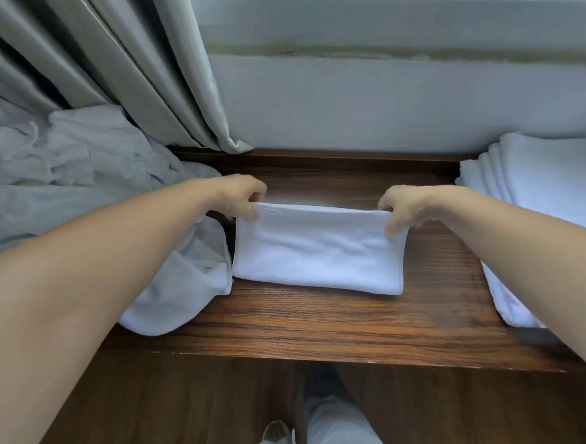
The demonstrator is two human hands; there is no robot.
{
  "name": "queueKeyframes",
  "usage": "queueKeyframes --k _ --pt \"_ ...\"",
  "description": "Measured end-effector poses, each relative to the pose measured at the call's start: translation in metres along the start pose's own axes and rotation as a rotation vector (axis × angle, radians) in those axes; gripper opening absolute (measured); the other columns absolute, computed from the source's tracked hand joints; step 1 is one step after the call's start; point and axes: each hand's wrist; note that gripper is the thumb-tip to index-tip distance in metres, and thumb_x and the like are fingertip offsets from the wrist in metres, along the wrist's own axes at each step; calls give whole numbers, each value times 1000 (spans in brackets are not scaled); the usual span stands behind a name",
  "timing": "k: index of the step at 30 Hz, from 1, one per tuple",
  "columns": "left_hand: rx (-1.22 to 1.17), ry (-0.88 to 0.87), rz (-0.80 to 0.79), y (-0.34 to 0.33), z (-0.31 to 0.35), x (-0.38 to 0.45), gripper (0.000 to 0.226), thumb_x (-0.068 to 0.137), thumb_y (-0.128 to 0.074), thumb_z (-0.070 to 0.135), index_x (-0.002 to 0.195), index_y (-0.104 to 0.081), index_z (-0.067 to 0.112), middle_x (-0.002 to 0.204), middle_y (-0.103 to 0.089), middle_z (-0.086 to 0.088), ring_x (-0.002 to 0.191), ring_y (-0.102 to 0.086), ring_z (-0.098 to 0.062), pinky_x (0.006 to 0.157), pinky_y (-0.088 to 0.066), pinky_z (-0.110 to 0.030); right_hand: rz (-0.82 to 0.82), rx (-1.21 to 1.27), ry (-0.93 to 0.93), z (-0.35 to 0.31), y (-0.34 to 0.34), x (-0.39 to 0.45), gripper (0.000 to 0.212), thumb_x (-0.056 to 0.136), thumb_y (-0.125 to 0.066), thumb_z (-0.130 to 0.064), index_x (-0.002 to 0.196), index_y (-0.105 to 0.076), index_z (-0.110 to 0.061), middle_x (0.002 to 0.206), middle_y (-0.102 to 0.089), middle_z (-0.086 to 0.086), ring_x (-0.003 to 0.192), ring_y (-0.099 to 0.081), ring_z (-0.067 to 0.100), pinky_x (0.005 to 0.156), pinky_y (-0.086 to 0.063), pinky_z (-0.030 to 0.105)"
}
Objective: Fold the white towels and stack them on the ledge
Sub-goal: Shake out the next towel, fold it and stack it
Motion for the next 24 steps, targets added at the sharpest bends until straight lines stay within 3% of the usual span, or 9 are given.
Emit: queueKeyframes --k 4,9,11,14,19,24 --pt "31 -99 95 17 12 -51 21 85 -76 22 86 -55 19 79 -63 -3 65 -59 -17 51 -44 -27 97 19 61 -1 4 -54 15 85 -73 -14 88 -60 -9 94 -64 9 73 -64 22 56 -54 29" --pt "114 -138 220 38 32 -106 18 85 -75 24 96 -60 26 80 -61 7 72 -56 -11 60 -40 -28 306 -54 88 -11 4 -116 9 84 -68 -11 91 -63 -14 87 -67 7 73 -64 25 56 -46 27" --pt "148 -155 274 46 38 -124 11 87 -72 21 94 -65 26 78 -62 9 72 -58 -12 58 -38 -23 382 -82 76 -13 3 -140 2 83 -65 -11 83 -63 -12 77 -63 4 71 -57 25 55 -40 28" --pt "191 -164 395 55 49 -145 11 88 -66 19 78 -63 14 71 -60 -1 73 -57 -25 59 -42 -29 485 -57 47 -13 1 -171 19 80 -60 -8 65 -51 -13 63 -50 1 65 -46 24 54 -35 29" --pt "-66 -193 518 61 69 -155 9 90 -67 19 89 -65 10 84 -65 -5 81 -59 -25 67 -44 -33 603 136 17 0 -17 -222 20 79 -62 -8 63 -51 -13 63 -46 4 60 -41 21 52 -31 30" --pt "-453 -215 488 53 95 -131 3 92 -61 8 94 -62 10 82 -58 -5 75 -50 -20 70 -42 -35 734 440 13 29 -55 -245 16 79 -62 -10 66 -54 -15 64 -51 -2 63 -47 20 58 -34 31"
Point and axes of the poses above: each hand's wrist, its own x-axis towards the middle knuckle, its own y-axis out of the back of the hand, z = x × y
